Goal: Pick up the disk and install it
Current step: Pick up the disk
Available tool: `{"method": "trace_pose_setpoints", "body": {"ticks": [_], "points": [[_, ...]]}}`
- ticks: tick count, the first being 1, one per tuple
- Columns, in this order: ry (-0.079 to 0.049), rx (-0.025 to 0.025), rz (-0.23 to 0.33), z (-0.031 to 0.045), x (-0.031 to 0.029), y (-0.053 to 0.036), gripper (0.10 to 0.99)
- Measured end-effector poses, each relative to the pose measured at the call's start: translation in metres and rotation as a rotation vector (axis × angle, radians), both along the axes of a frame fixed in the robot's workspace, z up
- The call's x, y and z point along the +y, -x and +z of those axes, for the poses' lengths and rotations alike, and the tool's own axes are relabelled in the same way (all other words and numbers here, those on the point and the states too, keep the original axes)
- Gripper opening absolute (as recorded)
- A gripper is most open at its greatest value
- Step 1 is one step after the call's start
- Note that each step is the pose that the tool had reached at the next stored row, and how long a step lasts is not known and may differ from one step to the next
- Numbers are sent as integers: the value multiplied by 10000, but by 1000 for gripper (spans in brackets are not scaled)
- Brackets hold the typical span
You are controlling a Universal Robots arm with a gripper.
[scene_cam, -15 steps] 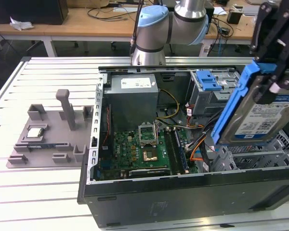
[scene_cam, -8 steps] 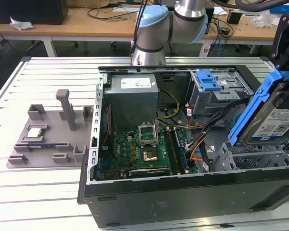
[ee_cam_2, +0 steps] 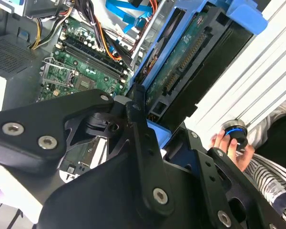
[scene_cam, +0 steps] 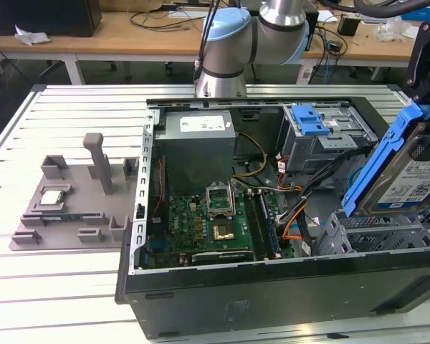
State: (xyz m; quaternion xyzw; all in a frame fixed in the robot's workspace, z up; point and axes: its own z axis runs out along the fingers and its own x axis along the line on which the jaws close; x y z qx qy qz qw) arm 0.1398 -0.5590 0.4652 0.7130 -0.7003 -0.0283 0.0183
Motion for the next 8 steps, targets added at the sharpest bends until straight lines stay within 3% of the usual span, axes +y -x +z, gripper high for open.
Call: {"method": "trace_pose_setpoints", "body": {"ticks": [8], "points": [[0, 0, 0, 0, 0, -2, 369]]}}
